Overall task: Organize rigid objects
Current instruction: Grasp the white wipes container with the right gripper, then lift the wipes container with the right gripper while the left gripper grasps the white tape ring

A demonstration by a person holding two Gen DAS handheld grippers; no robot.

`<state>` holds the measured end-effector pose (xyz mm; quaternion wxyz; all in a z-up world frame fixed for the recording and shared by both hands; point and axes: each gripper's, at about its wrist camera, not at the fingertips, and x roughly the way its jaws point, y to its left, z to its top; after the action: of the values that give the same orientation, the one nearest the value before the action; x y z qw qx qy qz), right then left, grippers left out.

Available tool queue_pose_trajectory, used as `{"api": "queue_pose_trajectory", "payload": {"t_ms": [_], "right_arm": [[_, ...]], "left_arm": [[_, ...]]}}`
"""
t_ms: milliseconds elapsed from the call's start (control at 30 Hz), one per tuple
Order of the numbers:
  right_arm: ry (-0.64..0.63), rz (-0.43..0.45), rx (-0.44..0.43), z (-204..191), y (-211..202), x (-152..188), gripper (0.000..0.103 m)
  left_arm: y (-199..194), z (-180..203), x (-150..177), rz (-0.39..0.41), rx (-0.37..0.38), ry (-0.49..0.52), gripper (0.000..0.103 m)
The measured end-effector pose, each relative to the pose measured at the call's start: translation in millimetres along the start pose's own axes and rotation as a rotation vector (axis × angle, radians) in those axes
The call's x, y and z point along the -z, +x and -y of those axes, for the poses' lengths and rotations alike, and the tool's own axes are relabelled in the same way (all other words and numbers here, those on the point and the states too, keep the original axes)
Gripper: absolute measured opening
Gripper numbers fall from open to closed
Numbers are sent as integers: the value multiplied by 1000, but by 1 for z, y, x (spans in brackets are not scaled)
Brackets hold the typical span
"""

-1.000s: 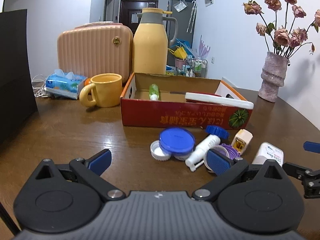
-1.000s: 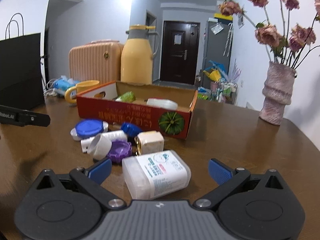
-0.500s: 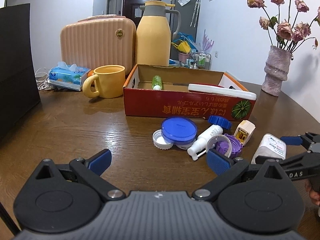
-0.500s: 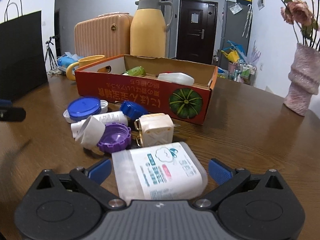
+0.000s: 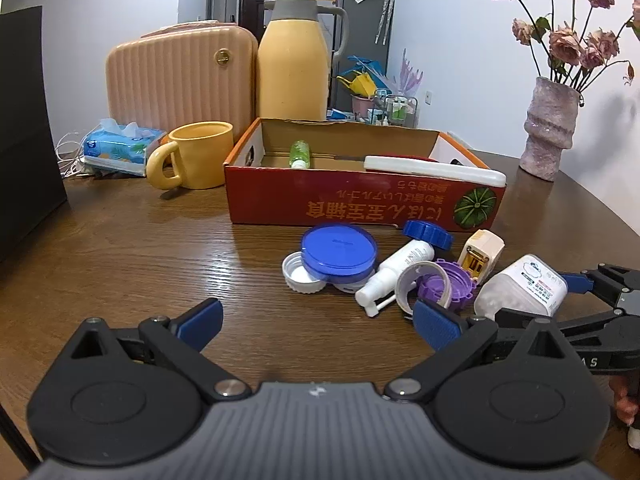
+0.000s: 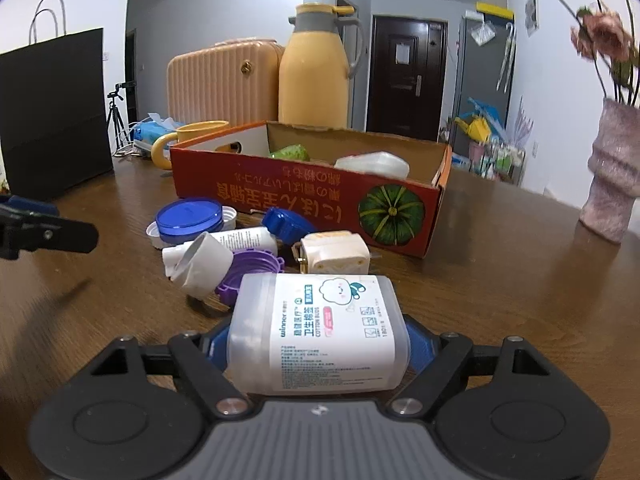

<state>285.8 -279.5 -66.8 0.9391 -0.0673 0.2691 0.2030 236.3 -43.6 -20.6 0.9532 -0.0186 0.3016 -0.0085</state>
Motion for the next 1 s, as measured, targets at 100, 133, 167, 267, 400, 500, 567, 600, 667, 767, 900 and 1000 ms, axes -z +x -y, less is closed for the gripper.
{"api": "queue_pose_trajectory", "payload": {"t_ms": [100,133,167,267,400,500,567,600,667,767,900,1000], "right_arm": [[-2,29,6,-2,-7,0,82],[0,36,11,-1,-8,0,82],[2,41,16,-1,-9,0,82],[14,64,42,1,-13,0,82],[36,95,75,4,-20,1,82],[55,118,92,7,-24,3,82],[68,134,108,9,-27,3,82],[75,141,116,11,-28,4,82],[90,153,131,14,-30,4,82],[115,168,151,18,-32,3,82],[133,187,169,22,-35,3,82],[137,198,171,23,-38,3,82]], "left_arm": [[2,5,0,-2,2,9,103],[3,6,0,-4,2,12,103],[4,7,0,-7,4,13,103],[8,11,1,-16,12,16,103],[14,20,0,-25,31,23,103],[22,28,-2,-46,46,28,103],[27,34,-4,-53,61,29,103],[29,37,-4,-54,66,31,103],[34,44,-5,-51,68,37,103],[41,52,-8,-44,59,44,103],[47,57,-10,-30,61,41,97],[50,61,-11,-22,77,38,83]]}}
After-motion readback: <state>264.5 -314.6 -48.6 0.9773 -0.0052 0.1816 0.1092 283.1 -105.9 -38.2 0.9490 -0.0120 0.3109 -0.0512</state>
